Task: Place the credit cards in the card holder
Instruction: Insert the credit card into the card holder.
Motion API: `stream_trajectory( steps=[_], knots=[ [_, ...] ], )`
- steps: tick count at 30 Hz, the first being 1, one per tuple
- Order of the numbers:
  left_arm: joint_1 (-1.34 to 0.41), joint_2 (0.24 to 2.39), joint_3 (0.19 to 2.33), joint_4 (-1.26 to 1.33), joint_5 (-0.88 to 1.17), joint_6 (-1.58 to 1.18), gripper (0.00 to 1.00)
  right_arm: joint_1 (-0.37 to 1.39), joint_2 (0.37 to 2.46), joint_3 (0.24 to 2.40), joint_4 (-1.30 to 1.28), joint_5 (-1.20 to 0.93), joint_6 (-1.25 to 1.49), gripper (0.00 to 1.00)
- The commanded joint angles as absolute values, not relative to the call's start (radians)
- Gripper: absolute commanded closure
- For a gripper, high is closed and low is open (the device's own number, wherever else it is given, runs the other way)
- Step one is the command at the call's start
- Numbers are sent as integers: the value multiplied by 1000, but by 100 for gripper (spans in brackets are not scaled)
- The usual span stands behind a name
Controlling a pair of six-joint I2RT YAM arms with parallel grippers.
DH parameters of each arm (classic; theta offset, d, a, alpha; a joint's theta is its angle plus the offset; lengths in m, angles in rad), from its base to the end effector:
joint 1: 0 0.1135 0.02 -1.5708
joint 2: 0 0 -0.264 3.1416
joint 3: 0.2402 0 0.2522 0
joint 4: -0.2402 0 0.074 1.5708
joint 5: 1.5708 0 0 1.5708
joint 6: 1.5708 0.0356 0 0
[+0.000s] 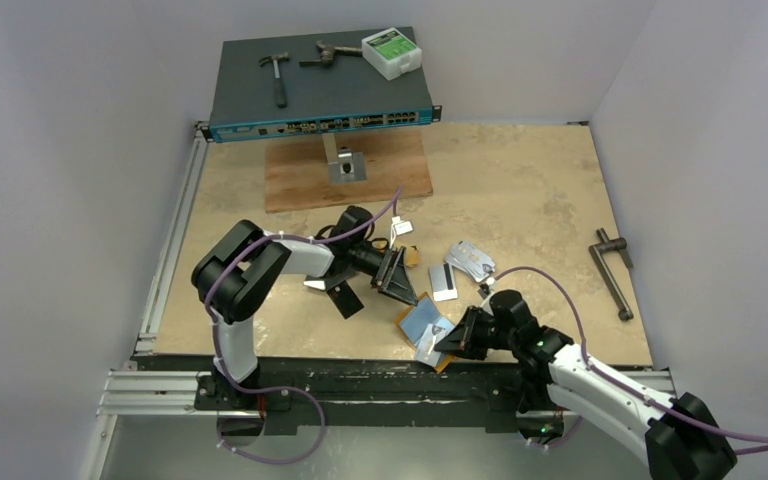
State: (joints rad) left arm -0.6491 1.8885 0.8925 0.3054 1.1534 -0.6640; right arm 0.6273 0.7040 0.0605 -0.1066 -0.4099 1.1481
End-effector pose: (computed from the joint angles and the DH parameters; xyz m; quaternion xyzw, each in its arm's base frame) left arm 0.2625 -0.2400 0.1350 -0.2266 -0.7601 0.6087 0.0182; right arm 0.0959 0.0871 0.1127 0.1527 0.8884 0.4207 0.1018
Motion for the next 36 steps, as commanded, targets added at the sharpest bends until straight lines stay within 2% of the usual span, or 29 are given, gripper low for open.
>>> stream_trajectory(
  steps=[1,5,11,16,19,26,36],
  knots=[
    [-669,1932,903,356,1202,-693,43,627,705,40,-148,-353,1129,100],
    [-695,1928,962,97,1107,-503,46,627,697,33,-149,-349,1133,100],
    [-722,1950,1015,-77,1036,-398,56,628,697,18,-136,-350,1138,100],
    [-729,1997,1031,-88,1053,-400,58,628,696,12,-133,-350,1138,100],
    [-731,2011,1053,-169,1010,-362,63,628,693,12,-135,-351,1138,100],
    [-749,2020,1089,-319,885,-274,60,627,712,12,-109,-353,1139,100],
    [-761,2054,1117,-350,913,-280,59,627,741,12,-95,-353,1126,100]
  ],
)
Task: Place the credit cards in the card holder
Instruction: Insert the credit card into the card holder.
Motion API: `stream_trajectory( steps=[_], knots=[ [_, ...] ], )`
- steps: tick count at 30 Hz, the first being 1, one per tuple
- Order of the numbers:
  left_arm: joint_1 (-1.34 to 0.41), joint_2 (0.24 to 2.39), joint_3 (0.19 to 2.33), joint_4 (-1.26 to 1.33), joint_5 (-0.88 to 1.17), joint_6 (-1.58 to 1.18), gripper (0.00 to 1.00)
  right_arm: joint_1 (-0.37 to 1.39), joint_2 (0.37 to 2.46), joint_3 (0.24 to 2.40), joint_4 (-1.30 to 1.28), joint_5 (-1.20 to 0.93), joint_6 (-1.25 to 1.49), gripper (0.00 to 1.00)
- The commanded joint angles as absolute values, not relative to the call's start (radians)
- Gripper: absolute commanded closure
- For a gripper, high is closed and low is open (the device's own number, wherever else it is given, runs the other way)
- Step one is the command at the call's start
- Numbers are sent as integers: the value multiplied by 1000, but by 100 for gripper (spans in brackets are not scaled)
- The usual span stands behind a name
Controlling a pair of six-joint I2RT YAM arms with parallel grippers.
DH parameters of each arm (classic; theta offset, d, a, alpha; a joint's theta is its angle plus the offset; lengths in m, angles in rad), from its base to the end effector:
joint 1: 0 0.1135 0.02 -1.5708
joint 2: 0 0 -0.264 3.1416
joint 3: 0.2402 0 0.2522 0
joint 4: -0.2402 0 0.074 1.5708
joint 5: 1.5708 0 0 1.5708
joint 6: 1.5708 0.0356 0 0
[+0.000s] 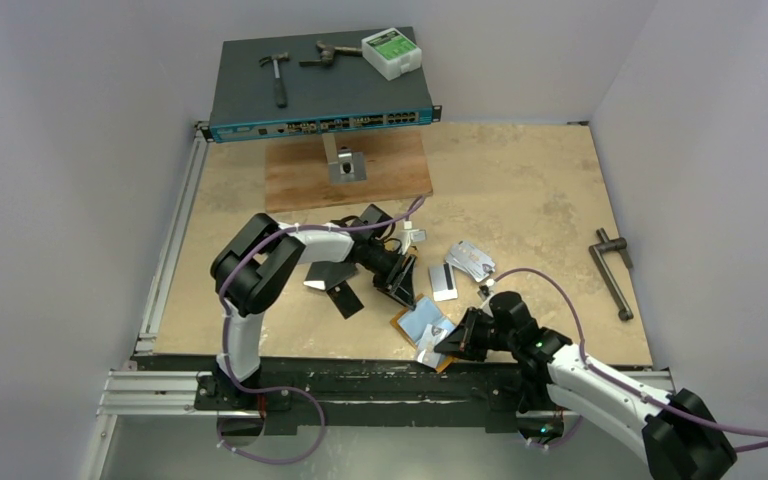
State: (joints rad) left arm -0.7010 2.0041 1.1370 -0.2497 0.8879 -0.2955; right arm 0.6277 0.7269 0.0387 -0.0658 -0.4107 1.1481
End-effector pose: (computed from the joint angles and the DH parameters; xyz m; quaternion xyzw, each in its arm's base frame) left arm 0.2706 -0.2645 0.1185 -0.2719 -0.8424 0.4647 0.0215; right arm 0.0951 0.0865 0.1067 0.1529 0.8891 0.4197 0.1002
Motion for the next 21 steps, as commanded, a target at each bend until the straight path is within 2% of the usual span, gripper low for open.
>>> stream_trajectory(
  steps=[1,4,7,14,21],
  knots=[
    [-761,2053,1116,-343,926,-286,59,627,740,12,-95,-353,1126,100],
    [-760,2057,1112,-307,1003,-315,60,626,740,12,-99,-353,1125,100],
    [-758,2058,1134,-314,1065,-313,77,627,738,12,-100,-353,1124,100],
    [-759,2077,1154,-309,1140,-321,100,626,759,12,-83,-354,1121,100],
    [-740,2066,1144,-314,1111,-325,100,627,761,12,-89,-353,1117,100]
  ],
)
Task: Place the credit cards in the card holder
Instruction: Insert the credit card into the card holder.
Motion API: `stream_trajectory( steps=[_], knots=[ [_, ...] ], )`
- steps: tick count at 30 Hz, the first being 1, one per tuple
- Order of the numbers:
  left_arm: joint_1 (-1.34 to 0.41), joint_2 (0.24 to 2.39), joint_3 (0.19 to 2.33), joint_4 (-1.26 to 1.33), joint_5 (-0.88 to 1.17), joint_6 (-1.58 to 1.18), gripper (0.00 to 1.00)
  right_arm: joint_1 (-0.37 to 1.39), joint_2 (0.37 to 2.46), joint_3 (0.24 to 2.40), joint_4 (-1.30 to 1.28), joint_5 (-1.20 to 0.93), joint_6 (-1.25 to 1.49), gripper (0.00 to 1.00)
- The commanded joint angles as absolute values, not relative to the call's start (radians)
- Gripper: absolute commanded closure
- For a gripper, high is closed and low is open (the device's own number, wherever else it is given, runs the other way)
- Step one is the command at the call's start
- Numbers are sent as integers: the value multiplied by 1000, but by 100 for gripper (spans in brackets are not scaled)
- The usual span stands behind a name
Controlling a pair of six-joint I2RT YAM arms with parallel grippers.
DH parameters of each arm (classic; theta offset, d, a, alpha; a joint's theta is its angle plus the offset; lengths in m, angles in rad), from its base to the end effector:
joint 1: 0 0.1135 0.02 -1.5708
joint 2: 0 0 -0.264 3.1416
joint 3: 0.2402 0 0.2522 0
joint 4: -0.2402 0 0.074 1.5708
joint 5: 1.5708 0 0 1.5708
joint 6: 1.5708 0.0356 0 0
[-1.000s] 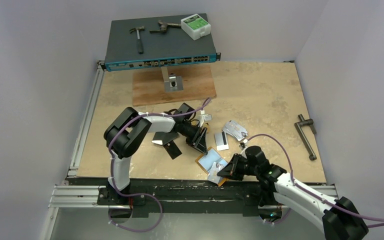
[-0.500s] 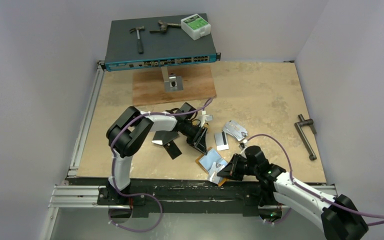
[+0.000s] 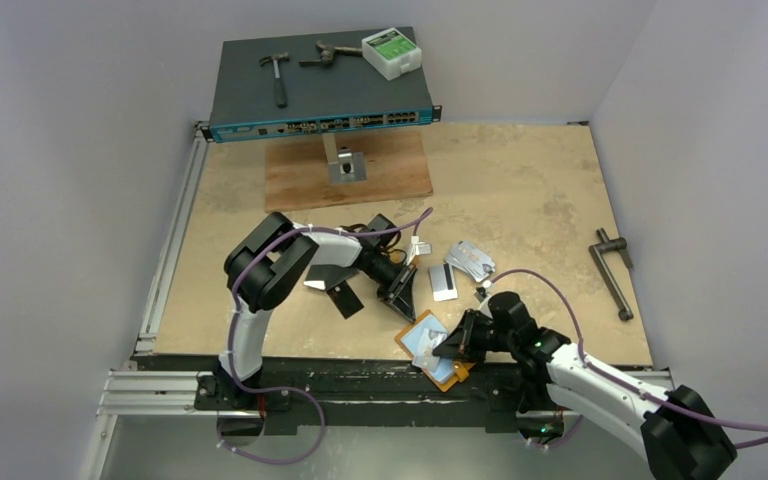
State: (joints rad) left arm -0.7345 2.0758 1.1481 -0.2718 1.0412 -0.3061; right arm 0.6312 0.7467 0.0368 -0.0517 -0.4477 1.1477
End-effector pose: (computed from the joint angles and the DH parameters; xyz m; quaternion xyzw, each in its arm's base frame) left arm 0.2585 -0.2748 0.0988 -0.2710 -0.8136 0.5038 0.1041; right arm 0.0942 0.0879 0.1055 0.1444 0.8889 0.4267 0.0833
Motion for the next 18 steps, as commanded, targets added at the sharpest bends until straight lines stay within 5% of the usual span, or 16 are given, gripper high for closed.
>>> stream_trajectory(
  steps=[1,11,18],
  knots=[
    [-727,2058,1134,-307,1096,-333,100,626,758,16,-97,-351,1116,100],
    [-520,1918,1000,-180,959,-397,100,626,753,85,-154,-328,1072,100],
    [-509,1828,966,-128,1029,-388,100,594,956,162,-36,-372,957,100]
  ],
)
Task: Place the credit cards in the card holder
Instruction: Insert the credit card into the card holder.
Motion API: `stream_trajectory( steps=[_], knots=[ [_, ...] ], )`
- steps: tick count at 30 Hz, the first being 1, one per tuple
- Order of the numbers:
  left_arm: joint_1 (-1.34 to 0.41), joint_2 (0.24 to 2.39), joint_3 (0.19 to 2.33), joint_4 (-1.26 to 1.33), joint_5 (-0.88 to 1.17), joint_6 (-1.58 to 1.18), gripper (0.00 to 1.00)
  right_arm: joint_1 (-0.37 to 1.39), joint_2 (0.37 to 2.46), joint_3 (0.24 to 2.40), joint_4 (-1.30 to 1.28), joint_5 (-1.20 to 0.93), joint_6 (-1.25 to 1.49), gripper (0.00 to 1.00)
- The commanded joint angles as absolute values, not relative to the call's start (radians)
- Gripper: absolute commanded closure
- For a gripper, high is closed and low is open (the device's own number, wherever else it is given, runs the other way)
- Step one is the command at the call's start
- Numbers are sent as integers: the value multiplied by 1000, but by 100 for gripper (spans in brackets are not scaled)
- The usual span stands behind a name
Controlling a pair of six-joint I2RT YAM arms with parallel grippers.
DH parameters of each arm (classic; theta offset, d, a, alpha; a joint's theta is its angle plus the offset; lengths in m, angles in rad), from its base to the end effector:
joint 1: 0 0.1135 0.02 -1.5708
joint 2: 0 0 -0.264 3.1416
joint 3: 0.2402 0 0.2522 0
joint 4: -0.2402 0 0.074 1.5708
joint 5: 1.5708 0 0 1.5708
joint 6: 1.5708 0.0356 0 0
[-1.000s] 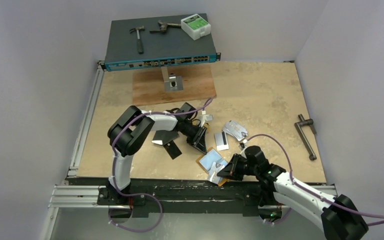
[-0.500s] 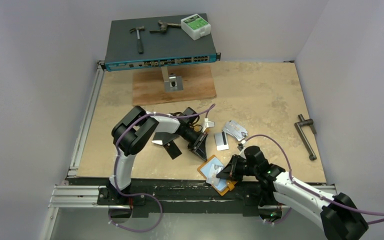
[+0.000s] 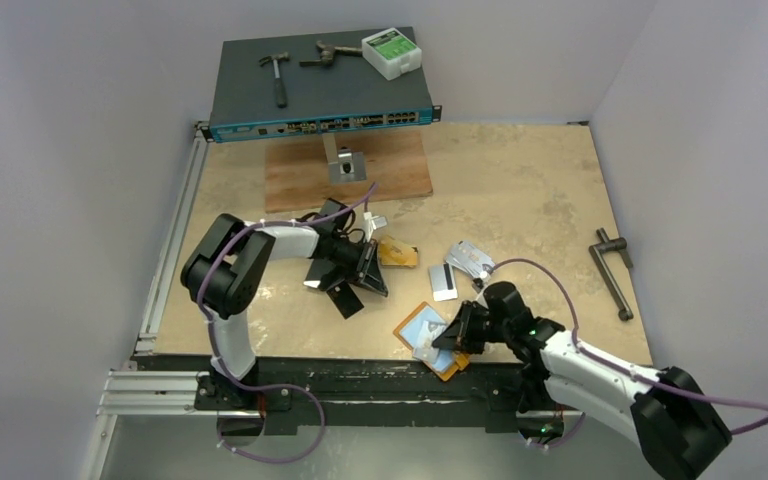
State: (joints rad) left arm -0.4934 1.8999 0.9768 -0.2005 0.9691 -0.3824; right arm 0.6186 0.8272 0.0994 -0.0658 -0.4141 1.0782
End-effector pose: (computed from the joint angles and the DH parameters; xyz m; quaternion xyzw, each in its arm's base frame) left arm 0.2870 -0.1877 0.1193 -0.1510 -0.8558 0.4946 0.0149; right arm 0.1048 0.0922 0.1137 0.1305 0.8996 0.4040 0.1024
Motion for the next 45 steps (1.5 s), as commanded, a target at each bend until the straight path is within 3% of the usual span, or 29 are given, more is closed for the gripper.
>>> stream_trajectory(
  steps=[1,4,7,14,27,45],
  knots=[
    [-516,1816,966,-109,1044,-392,100,590,1008,183,-19,-384,927,100],
    [-566,1779,979,-71,1067,-348,100,578,1160,253,35,-419,853,100],
    [-624,1786,1038,-127,1045,-227,92,561,1285,311,64,-460,789,100],
    [-640,1890,1135,-220,989,-84,96,544,1399,405,66,-479,713,100],
    [-690,1984,1107,-340,843,-5,100,541,1317,371,26,-352,772,100],
    [-689,1979,1064,-322,920,-40,100,541,1332,320,96,-310,869,100]
  ],
)
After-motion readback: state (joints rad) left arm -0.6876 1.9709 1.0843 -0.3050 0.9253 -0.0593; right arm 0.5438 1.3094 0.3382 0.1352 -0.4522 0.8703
